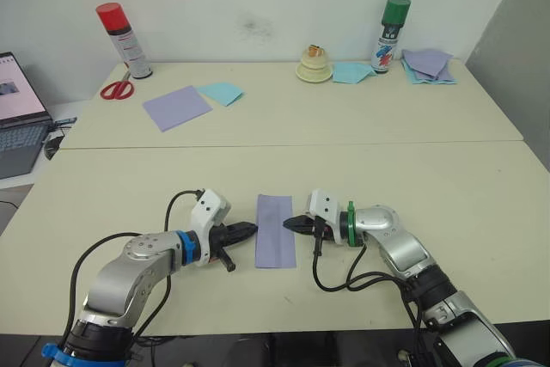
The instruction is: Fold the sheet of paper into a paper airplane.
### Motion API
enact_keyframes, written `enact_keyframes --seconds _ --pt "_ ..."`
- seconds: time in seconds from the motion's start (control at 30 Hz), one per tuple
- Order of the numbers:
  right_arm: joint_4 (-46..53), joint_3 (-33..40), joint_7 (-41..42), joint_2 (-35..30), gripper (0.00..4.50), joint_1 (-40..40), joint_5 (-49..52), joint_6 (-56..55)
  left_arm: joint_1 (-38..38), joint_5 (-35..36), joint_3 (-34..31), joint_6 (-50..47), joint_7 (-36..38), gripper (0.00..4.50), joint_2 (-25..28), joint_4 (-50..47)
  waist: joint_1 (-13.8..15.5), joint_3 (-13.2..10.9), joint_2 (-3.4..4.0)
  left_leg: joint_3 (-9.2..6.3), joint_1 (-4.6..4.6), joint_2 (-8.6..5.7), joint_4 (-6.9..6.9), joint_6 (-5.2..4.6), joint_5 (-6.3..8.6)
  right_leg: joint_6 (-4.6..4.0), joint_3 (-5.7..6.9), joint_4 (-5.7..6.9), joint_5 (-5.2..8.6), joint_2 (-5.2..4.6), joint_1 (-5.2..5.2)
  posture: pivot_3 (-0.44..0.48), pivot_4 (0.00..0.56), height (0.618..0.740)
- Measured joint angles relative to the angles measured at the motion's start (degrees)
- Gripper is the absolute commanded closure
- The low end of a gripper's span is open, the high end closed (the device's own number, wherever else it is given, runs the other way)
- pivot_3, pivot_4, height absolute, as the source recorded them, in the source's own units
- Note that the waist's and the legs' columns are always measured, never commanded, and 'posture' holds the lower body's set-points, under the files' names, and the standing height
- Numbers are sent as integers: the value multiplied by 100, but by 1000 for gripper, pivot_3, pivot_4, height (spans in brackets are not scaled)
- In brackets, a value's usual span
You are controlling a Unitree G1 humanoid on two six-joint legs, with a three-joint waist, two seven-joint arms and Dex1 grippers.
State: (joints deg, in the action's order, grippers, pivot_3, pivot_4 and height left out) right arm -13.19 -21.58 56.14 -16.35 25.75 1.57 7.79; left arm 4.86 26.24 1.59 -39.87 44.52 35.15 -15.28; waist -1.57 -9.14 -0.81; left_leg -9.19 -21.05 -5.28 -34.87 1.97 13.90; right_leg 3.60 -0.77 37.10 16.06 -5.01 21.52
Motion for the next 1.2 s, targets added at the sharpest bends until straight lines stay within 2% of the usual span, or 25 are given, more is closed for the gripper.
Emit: enact_keyframes --seconds 0.3,0.33,0.43,0.53,0.63,0.7,0.83,1.0,1.1,1.2 --pt "85 26 -6 22 4457 -5 46 208 590 -62 52 70 -76 4500 -297 168 -9 1 -1 6 -2 0 0 1 0 0 3 3 0 2 -13 0 150 740" --pt "146 36 -8 22 4296 -6 103 364 632 -62 52 70 -59 4500 -296 167 -11 1 -1 7 -5 0 -1 1 0 0 3 4 0 2 -12 0 150 740" --pt "482 93 36 -34 3544 -38 356 1006 664 -67 80 63 -8 4500 -280 167 -7 0 -1 2 -30 -2 -2 3 -1 -1 2 4 -1 2 6 0 150 740" --pt "971 187 221 -407 2422 -35 628 1693 683 -82 193 58 4 4500 -280 167 -5 0 -2 -2 -100 -7 -20 25 -15 -7 3 13 -10 2 69 0 150 740" --pt "1246 386 296 -706 1367 84 819 2181 737 -90 287 58 6 4500 -286 166 4 -3 -4 -1 -105 -5 -20 25 -15 -7 5 13 -10 0 72 0 150 740" --pt "1413 600 383 -816 1367 276 1168 2785 820 -89 325 57 3 4500 -299 166 -3 -4 -5 0 -105 -2 -19 25 -15 -8 7 13 -10 0 73 0 150 740" --pt "1774 1263 205 -728 1367 601 2184 4709 913 -76 390 57 6 4500 -348 127 -12 -4 -5 0 -105 1 -19 24 -14 -9 6 13 -11 0 73 0 150 740" --pt "1884 2281 -627 -123 1367 1048 3134 7335 962 -75 409 49 26 4500 -346 126 -4 -4 -5 -1 -108 -2 -19 24 -15 -11 1 14 -12 -1 75 0 150 740" --pt "1977 2474 -1021 57 1367 1096 3300 8094 1023 -75 425 47 51 4500 -347 126 -1 -4 -5 0 -110 -4 -19 23 -14 -11 1 14 -12 -3 76 0 150 740" --pt "1993 2552 -1375 266 1367 1097 3490 8406 1058 -68 446 33 51 4500 -399 75 -4 -4 -5 3 -110 -4 -19 23 -14 -11 2 17 -12 -3 78 0 150 740"
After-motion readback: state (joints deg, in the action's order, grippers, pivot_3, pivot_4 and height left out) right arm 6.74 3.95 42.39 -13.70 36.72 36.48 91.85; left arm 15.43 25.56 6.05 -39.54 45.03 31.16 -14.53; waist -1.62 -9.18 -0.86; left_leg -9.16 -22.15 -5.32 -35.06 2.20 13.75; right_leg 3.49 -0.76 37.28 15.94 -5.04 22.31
